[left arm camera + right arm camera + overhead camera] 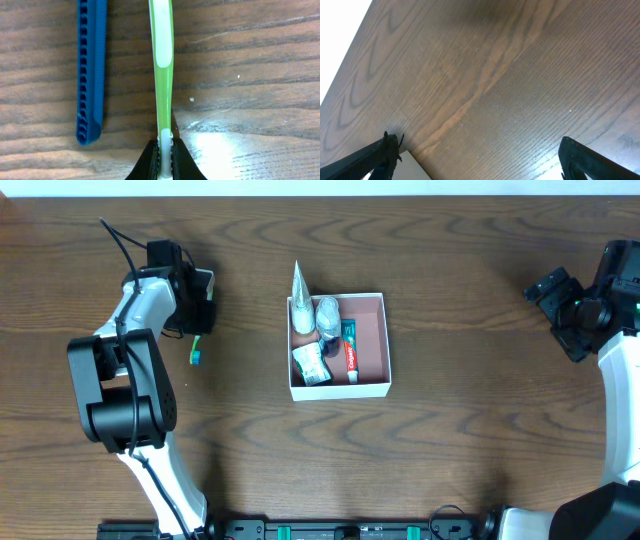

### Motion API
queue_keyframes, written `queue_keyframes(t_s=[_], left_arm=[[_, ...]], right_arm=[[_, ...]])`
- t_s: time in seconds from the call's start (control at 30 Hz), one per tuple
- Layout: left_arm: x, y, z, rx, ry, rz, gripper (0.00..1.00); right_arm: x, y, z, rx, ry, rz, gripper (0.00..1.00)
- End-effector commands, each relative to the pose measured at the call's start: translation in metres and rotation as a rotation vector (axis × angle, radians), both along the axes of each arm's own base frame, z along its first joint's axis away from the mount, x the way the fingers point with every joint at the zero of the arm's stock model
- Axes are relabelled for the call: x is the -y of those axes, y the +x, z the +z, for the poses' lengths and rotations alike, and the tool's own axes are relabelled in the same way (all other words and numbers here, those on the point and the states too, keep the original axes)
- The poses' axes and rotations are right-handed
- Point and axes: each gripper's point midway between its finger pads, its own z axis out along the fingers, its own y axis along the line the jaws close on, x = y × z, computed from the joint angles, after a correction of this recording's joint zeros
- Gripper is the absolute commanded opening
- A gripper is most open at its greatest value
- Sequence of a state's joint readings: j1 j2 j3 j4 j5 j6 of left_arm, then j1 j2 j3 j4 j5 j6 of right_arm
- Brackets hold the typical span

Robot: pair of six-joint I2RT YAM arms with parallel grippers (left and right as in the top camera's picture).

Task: Pack container
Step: 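Grasp the green toothbrush handle with the left gripper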

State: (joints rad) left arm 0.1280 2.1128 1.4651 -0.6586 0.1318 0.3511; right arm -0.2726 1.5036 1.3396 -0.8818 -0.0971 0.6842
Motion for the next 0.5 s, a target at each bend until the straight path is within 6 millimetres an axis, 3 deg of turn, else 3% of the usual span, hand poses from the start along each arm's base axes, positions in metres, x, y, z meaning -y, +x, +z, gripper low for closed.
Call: queue_keyframes(t_s=[0.0,0.13,0.27,0.47], left_arm=[[0.006,-0.011,-0.008,-0.065,-0.022,0.036,0.06],[0.014,0.006,0.049,0.046,-0.023,0.068,0.06],[0.037,0.015,0.126,0.205,-0.036,0.058,0.06],[0.104,-0.011,0.246,0.477,-0.103,-0.038,0.06]], right_arm=[[0.002,-0.001,0.004,0.01,-0.012,0.004,0.99],[0.002,-0.001,0.004,0.01,-0.012,0.004,0.99],[0.002,-0.001,0.004,0.01,-0.012,0.004,0.99],[0.002,-0.001,0.004,0.01,-0.012,0.004,0.99]])
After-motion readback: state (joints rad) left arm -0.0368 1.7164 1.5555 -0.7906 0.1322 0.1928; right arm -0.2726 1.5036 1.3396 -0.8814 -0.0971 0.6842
